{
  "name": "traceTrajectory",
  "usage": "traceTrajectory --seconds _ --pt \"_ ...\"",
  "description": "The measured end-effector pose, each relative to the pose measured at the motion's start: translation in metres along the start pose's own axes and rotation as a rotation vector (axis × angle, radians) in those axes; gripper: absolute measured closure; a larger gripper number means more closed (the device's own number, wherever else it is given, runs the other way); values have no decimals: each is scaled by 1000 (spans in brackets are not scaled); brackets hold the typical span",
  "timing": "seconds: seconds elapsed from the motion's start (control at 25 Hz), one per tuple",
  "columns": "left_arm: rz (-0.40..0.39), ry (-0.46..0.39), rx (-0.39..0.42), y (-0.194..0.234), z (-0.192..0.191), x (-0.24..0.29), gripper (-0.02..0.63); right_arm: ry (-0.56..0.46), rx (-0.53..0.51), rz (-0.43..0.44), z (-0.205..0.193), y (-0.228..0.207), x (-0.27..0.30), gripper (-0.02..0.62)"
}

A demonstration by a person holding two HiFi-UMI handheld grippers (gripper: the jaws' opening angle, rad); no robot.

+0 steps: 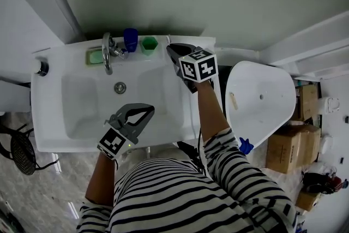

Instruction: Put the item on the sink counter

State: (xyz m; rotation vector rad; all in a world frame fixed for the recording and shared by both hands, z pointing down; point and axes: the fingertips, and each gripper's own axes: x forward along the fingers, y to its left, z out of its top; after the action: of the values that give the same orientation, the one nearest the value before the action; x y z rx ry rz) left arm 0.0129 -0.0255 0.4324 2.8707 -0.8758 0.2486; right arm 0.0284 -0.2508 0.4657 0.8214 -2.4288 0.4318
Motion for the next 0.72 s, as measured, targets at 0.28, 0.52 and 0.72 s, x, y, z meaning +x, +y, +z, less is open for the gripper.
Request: traceTrajectory --seconds 0.28,0.52,0.72 --pt "9 6 -13 5 -3 3 600 -130 6 26 37 3 9 571" --pt "13 10 -19 9 -5 6 600 -232 -8 30 65 2 15 571" --pt "22 17 -26 14 -8 7 600 -295 -10 43 80 1 23 571"
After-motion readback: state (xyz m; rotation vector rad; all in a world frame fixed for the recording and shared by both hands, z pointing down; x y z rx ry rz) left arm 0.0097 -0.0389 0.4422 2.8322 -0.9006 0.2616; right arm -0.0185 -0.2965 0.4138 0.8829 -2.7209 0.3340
